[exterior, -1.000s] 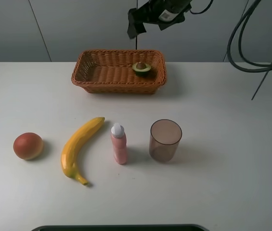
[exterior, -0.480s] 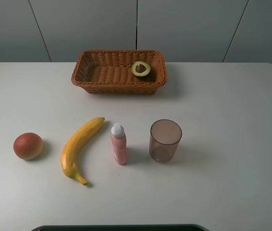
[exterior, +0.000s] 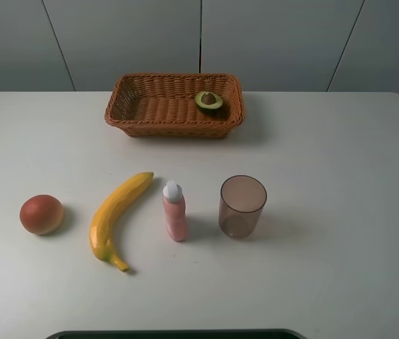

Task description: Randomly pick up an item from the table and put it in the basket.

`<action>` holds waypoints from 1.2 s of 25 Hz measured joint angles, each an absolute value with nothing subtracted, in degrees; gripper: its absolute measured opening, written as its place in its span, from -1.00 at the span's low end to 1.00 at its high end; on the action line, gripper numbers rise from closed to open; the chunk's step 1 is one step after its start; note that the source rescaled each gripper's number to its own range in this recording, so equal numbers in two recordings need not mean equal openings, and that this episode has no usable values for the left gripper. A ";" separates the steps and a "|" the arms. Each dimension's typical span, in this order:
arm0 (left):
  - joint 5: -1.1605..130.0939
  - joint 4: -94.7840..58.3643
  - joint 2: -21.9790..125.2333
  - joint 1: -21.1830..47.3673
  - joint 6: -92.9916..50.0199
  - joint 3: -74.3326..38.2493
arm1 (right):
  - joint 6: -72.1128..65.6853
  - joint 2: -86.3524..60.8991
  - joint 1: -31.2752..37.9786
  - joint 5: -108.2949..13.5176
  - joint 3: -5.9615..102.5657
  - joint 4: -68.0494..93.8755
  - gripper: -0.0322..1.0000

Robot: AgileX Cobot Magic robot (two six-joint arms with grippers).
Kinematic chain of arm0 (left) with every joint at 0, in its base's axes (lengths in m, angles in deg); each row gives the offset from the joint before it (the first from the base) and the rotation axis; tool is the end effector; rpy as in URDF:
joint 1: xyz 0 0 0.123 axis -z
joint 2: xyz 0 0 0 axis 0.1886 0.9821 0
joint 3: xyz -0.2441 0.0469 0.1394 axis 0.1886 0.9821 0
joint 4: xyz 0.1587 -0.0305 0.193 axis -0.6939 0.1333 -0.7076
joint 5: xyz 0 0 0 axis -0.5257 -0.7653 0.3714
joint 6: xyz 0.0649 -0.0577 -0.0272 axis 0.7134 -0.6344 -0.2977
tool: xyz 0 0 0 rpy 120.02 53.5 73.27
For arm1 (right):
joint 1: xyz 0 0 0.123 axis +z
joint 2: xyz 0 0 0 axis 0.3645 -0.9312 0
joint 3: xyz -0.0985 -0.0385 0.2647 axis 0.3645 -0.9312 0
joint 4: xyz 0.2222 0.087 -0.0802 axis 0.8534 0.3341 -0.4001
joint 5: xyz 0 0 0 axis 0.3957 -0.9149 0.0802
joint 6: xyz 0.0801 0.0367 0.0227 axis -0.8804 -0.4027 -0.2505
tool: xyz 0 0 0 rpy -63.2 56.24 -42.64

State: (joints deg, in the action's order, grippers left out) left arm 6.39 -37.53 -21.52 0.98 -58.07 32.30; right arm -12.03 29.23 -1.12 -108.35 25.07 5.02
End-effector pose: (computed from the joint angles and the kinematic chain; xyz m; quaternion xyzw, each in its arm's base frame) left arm -0.0054 0.0095 0.2788 0.0667 0.8521 -0.0143 0.5189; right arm 0.0497 0.0185 0.3915 -0.2666 0.8639 0.0231 0.4266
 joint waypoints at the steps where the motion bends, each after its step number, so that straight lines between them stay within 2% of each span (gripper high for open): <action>1: 6.39 -37.53 -21.52 0.98 -58.07 32.30 | -12.68 32.05 -1.12 -107.86 21.96 5.51 1.00; 8: 6.39 -37.53 -21.52 0.98 -58.07 32.30 | -17.54 51.05 -1.12 -104.79 5.34 8.00 1.00; 13: 6.39 -37.53 -21.52 0.98 -58.18 32.30 | -19.76 59.54 -1.12 -103.74 -1.36 8.77 1.00; 30: 6.39 -37.53 -21.52 0.98 -58.18 32.30 | -23.64 60.53 -1.86 -101.44 -2.36 7.34 1.00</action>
